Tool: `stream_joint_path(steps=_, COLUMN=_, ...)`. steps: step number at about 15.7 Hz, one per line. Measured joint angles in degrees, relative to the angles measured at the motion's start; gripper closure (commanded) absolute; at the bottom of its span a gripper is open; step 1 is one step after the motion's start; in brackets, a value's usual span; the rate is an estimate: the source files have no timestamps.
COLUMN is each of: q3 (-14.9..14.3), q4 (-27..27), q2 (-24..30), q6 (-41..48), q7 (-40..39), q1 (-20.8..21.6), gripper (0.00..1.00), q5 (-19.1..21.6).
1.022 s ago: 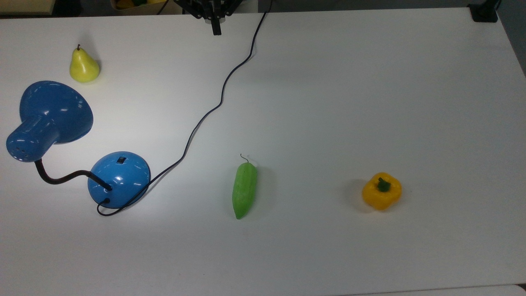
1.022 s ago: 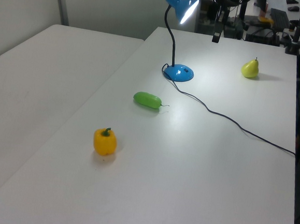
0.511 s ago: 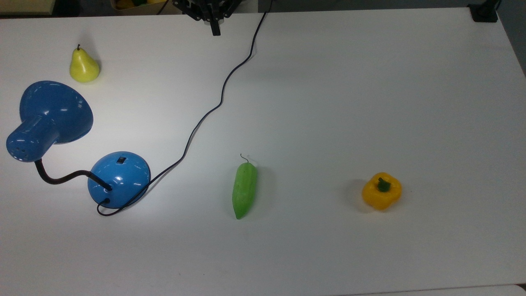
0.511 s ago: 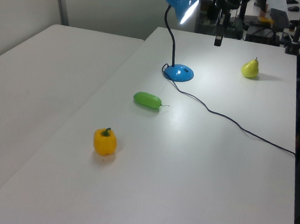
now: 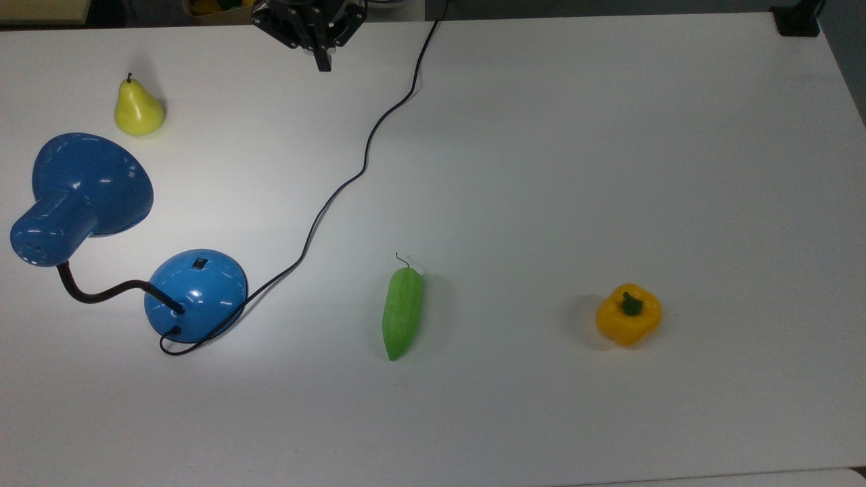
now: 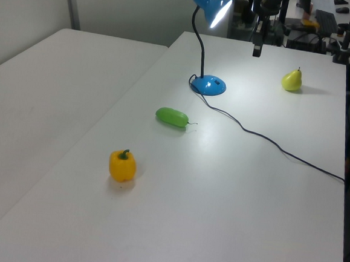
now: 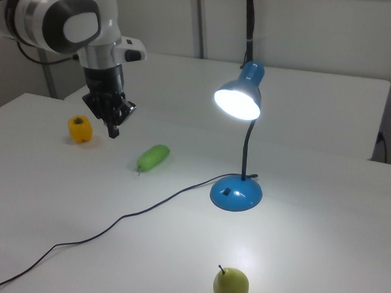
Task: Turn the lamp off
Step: 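Move the gripper toward the blue lamp base, then lower the gripper onto the switch on the lamp base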
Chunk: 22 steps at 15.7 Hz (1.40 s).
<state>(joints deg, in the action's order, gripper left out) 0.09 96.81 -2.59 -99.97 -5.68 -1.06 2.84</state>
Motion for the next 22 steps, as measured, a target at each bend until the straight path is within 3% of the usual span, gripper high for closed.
stream_joint_path(steps=5, q3=-0.07, q4=1.54, q2=-0.97, q6=-1.81, q7=-0.39, q1=-2.09, gripper=1.00, q5=-2.22)
stream_joint_path(steps=16, q3=-0.07, q4=15.25, q2=-0.85, q6=-27.33, q7=-0.44, q1=-4.14, gripper=1.00, q5=-3.31)
stream_joint_path(steps=22, q3=-0.09, q4=16.91, q2=-3.80, q6=-38.18, q7=-0.34, q1=-6.63, gripper=1.00, q5=-3.31)
